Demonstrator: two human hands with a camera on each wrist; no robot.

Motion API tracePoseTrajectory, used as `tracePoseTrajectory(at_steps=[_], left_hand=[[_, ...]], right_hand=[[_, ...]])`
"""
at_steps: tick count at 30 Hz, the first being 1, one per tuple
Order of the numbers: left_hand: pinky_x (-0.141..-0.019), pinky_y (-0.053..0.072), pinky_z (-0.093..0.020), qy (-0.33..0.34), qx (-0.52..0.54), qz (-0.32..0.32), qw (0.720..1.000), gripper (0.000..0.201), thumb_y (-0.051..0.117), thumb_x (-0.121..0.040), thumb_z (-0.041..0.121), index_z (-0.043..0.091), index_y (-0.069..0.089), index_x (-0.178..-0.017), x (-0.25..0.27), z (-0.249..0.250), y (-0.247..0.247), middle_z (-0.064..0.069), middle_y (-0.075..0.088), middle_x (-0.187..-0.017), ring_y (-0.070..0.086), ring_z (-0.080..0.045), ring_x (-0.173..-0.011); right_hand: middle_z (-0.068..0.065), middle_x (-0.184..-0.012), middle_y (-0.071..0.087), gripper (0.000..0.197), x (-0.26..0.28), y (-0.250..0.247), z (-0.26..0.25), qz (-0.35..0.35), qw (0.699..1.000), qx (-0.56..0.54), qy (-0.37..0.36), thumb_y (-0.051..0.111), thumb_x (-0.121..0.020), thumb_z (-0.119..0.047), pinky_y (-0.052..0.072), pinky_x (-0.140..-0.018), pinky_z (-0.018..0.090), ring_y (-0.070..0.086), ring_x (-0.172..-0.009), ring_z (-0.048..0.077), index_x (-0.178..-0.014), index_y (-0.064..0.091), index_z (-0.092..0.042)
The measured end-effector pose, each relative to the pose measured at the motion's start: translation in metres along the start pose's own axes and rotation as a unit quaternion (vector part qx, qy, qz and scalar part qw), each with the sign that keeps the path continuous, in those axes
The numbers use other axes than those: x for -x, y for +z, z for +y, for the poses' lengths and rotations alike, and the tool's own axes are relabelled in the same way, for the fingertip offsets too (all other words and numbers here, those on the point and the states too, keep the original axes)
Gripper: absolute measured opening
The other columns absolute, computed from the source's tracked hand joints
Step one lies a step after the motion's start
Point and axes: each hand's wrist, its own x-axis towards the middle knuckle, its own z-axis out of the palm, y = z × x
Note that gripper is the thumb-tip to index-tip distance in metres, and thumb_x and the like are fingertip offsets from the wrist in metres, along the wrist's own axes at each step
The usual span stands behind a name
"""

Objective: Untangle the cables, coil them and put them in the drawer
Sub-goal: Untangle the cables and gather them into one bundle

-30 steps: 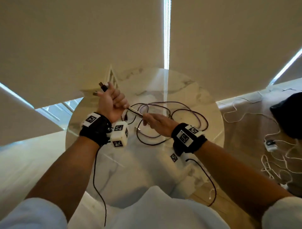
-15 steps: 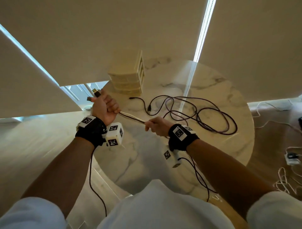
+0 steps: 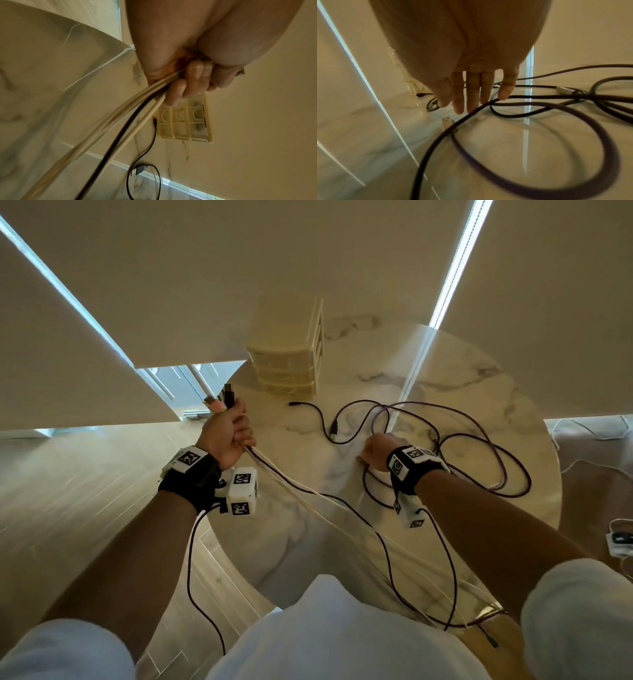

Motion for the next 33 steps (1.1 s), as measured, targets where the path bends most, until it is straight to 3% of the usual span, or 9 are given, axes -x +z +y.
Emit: tracePoseTrajectory(at_steps=[3, 10, 12, 16, 18, 21, 25, 29, 33], left_hand=[[-0.042, 0.024, -0.019, -0.004, -0.004, -0.013, 1.0, 0.031, 0.043, -0.1, 0.033, 0.022, 0.044, -0.071, -0.006, 0.0, 0.002, 0.01, 0.022, -0.045, 0.02, -0.005, -0.038], [-0.04, 0.023, -0.019, -0.013, -0.046, -0.032, 0.998, 0.025, 0.048, -0.097, 0.018, 0.021, 0.043, -0.072, -0.02, -0.003, 0.031, 0.011, 0.023, -0.042, 0.021, -0.005, -0.036], [-0.041, 0.023, -0.019, -0.009, -0.052, -0.043, 0.998, 0.028, 0.049, -0.094, 0.01, 0.023, 0.04, -0.071, -0.023, -0.002, 0.042, 0.011, 0.025, -0.043, 0.022, -0.005, -0.037], [-0.044, 0.027, -0.019, 0.012, -0.06, -0.098, 0.993, 0.029, 0.047, -0.089, -0.003, 0.021, 0.044, -0.071, -0.022, -0.003, 0.071, 0.01, 0.03, -0.047, 0.026, -0.005, -0.039], [-0.046, 0.029, -0.02, 0.029, -0.056, -0.139, 0.988, 0.021, 0.049, -0.081, -0.003, 0.017, 0.048, -0.076, -0.018, -0.004, 0.086, 0.007, 0.036, -0.053, 0.029, -0.005, -0.041], [-0.048, 0.034, -0.019, 0.048, -0.053, -0.184, 0.98, 0.02, 0.048, -0.066, 0.0, 0.011, 0.05, -0.083, -0.007, 0.001, 0.105, 0.001, 0.046, -0.06, 0.038, -0.005, -0.044], [-0.045, 0.029, -0.018, 0.091, -0.104, -0.215, 0.967, 0.021, 0.049, -0.073, -0.001, 0.015, 0.056, -0.083, 0.002, 0.01, 0.123, 0.002, 0.049, -0.064, 0.034, -0.004, -0.044], [-0.046, 0.029, -0.02, 0.139, -0.195, -0.21, 0.948, 0.021, 0.055, -0.083, -0.003, 0.008, 0.059, -0.101, 0.007, 0.009, 0.133, 0.001, 0.044, -0.065, 0.033, -0.007, -0.049], [-0.052, 0.031, -0.027, 0.14, -0.21, -0.18, 0.951, 0.019, 0.05, -0.092, 0.001, 0.016, 0.06, -0.09, 0.015, 0.009, 0.141, 0.003, 0.043, -0.06, 0.034, -0.011, -0.052]], right_hand=[[0.005, -0.101, 0.06, 0.041, -0.007, 0.006, 0.0, 0.006, 0.998, 0.051, 0.022, 0.053, -0.086, -0.054, 0.036, -0.096, 0.044, 0.055, -0.1, 0.029, -0.104, 0.061, -0.017], [0.007, -0.104, 0.063, 0.015, -0.007, 0.007, -0.016, 0.018, 1.0, 0.005, 0.014, 0.044, -0.093, -0.028, 0.027, -0.103, 0.05, 0.057, -0.101, 0.029, -0.09, 0.052, -0.016], [0.01, -0.103, 0.065, 0.022, -0.004, -0.013, -0.026, 0.057, 0.993, -0.107, 0.002, 0.039, -0.095, -0.025, 0.038, -0.1, 0.047, 0.06, -0.099, 0.031, -0.096, 0.057, -0.014], [0.01, -0.084, 0.063, 0.016, 0.025, -0.061, -0.052, 0.067, 0.831, -0.542, -0.103, 0.042, -0.1, -0.015, 0.05, -0.067, 0.034, 0.062, -0.074, 0.026, -0.094, 0.057, -0.012], [0.009, -0.087, 0.059, 0.016, 0.04, -0.079, -0.063, 0.067, 0.79, -0.591, -0.149, 0.044, -0.099, -0.012, 0.052, -0.068, 0.037, 0.063, -0.075, 0.026, -0.092, 0.057, -0.015], [0.018, -0.099, 0.063, 0.013, 0.049, -0.088, -0.069, 0.12, 0.789, -0.578, -0.17, 0.052, -0.096, -0.012, 0.058, -0.074, 0.038, 0.067, -0.084, 0.033, -0.103, 0.062, -0.012], [0.012, -0.078, 0.064, 0.015, 0.054, -0.088, -0.063, 0.228, 0.781, -0.555, -0.176, 0.059, -0.09, -0.008, 0.051, -0.067, 0.029, 0.059, -0.07, 0.019, -0.103, 0.067, -0.011], [0.008, -0.09, 0.066, 0.016, 0.064, -0.097, -0.061, 0.239, 0.739, -0.602, -0.185, 0.055, -0.091, -0.003, 0.057, -0.08, 0.036, 0.065, -0.088, 0.024, -0.101, 0.064, -0.011], [0.015, -0.105, 0.066, 0.025, 0.072, -0.107, -0.056, 0.231, 0.745, -0.594, -0.197, 0.051, -0.091, 0.002, 0.057, -0.079, 0.032, 0.065, -0.097, 0.027, -0.104, 0.056, -0.019]])
